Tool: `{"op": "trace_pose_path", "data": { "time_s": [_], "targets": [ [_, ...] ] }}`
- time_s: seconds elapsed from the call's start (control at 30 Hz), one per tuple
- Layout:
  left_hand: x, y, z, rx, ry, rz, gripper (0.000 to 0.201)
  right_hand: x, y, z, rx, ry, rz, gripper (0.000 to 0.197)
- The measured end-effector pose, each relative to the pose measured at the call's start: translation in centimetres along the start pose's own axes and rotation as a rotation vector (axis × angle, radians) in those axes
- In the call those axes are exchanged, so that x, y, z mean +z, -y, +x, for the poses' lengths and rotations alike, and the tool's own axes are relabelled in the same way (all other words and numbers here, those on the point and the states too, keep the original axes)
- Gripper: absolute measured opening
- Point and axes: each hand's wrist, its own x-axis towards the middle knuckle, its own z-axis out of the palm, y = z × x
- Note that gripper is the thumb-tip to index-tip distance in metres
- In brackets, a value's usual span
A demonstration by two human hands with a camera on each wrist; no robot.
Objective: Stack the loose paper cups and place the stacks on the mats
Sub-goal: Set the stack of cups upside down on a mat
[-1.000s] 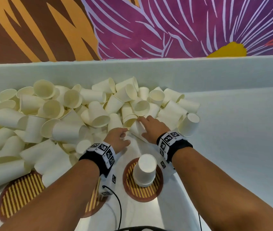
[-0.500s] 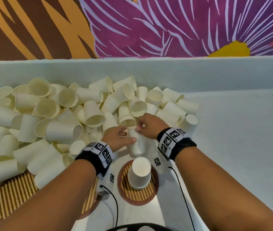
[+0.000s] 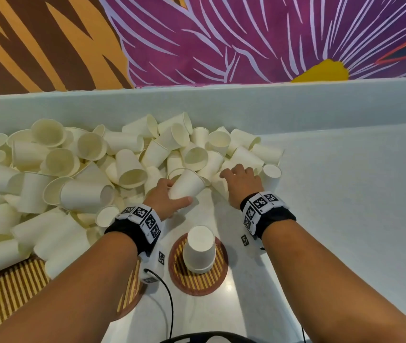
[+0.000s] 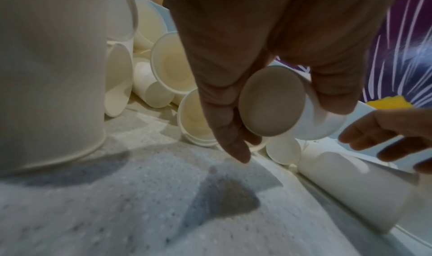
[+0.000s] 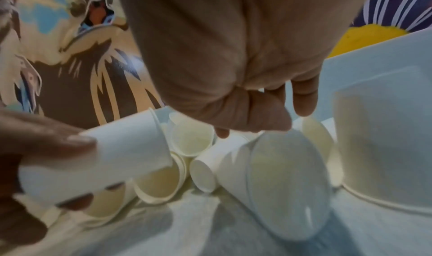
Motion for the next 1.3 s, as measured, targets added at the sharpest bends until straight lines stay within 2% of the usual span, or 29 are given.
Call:
{"op": "trace_pose_path", "data": {
  "time_s": [0.17,0.3,0.53,0.7,0.77,0.83,0.93,1.0,1.07,1.13,1.2,1.3],
  "targets": [
    [-0.6,0.4,-0.5,0.006,0.046,-0.109,0.064,1.7,0.0,-0.2,-0.021,-0.023,0.029,0.057],
    [-1.1,1.1,-0.6,-0.024,-0.013,-0.152,0.058,1.6,0.4,-0.4,-0.053,-0.055,0.056,0.048],
    [-1.0,0.8,-0.4,-0.128,-0.056,-0.343,0.051,-1.7,0.7,0.5,0.02,-0.21,0.488,0.026],
    [-0.4,-1.1,-1.1,-0.179,0.023,-0.608,0.037,-1.5,2.0,0.8,0.012,-0.111,0.77,0.017],
    [-0.3,-1.3,-1.0,-0.137,0.128,-0.536,0.041,-1.1,2.5,1.0,-0.035,-0.04,0.774,0.021],
    [-0.4,-0.7,-0.5,-0.077,0.192,-0.4,0.063,-1.0,2.9,1.1,-0.055,-0.009,0.747,0.022],
    [-0.9,-0.3,-0.2,0.071,0.18,0.076,0.085,-1.0,2.9,1.3,-0.083,-0.021,0.727,0.015],
    [-0.7,-0.6,-0.1,0.145,0.143,0.249,0.087,-1.3,2.8,1.4,-0.137,-0.015,0.719,0.021],
    [-0.5,-0.9,-0.2,0.159,0.071,0.226,0.076,-1.5,2.2,1.6,-0.16,-0.013,0.67,0.034],
    [-0.3,-1.0,-0.1,0.143,0.013,0.215,0.073,-1.4,1.0,1.8,-0.115,-0.04,0.449,0.049],
    [-0.4,-0.7,0.0,0.131,0.001,0.219,0.075,-0.8,-0.3,1.9,-0.035,-0.075,0.174,0.052],
    [-0.5,-0.4,0.3,0.127,0.018,0.22,0.076,0.5,-1.1,1.7,0.008,-0.055,0.092,0.054]
  ]
}}
